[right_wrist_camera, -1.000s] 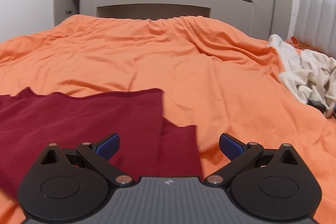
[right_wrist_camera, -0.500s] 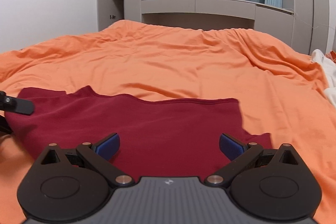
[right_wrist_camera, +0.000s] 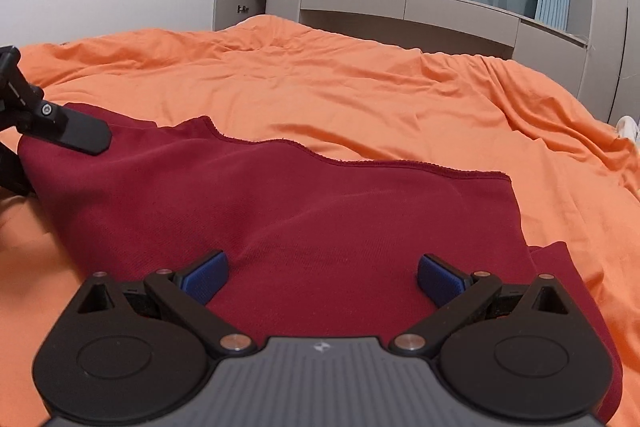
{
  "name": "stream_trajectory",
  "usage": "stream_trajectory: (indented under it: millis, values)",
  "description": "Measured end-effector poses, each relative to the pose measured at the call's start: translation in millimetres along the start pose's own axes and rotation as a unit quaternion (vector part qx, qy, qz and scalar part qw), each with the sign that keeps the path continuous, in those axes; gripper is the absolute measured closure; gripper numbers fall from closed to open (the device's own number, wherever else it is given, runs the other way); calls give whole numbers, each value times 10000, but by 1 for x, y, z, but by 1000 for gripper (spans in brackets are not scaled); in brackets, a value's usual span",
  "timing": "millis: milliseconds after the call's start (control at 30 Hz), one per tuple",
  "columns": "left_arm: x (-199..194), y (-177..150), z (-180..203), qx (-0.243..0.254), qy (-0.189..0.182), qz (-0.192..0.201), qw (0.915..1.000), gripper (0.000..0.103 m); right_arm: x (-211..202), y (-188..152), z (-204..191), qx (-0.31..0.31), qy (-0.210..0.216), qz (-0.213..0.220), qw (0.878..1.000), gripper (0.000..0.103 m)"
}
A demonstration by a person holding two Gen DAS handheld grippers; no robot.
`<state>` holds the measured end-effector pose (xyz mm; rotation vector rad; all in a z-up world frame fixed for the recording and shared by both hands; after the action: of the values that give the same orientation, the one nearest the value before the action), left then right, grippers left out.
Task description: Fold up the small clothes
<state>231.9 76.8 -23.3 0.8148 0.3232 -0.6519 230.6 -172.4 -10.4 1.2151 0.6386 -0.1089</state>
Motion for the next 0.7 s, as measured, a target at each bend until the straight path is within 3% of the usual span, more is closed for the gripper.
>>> stream_trajectory:
  millis: [367,700]
  values:
    - [4,-6,8,379,193,16,9991,1,1,0,2,37,28,13,10000,0]
    - [4,-7,7,307,185,6,9994,1,-1,7,1,87,88,100,9999,0]
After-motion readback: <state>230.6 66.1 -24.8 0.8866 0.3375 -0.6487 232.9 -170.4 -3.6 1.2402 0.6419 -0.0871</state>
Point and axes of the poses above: each gripper's, at about its wrist camera, not at the fingertips, and x roughly the way its jaws point, z to its right, y to its top, the point moved 1 cm from there along x, roughly the way its jaws point, and after that the axes turned 7 degrees about -x, right-handed, at the moved point
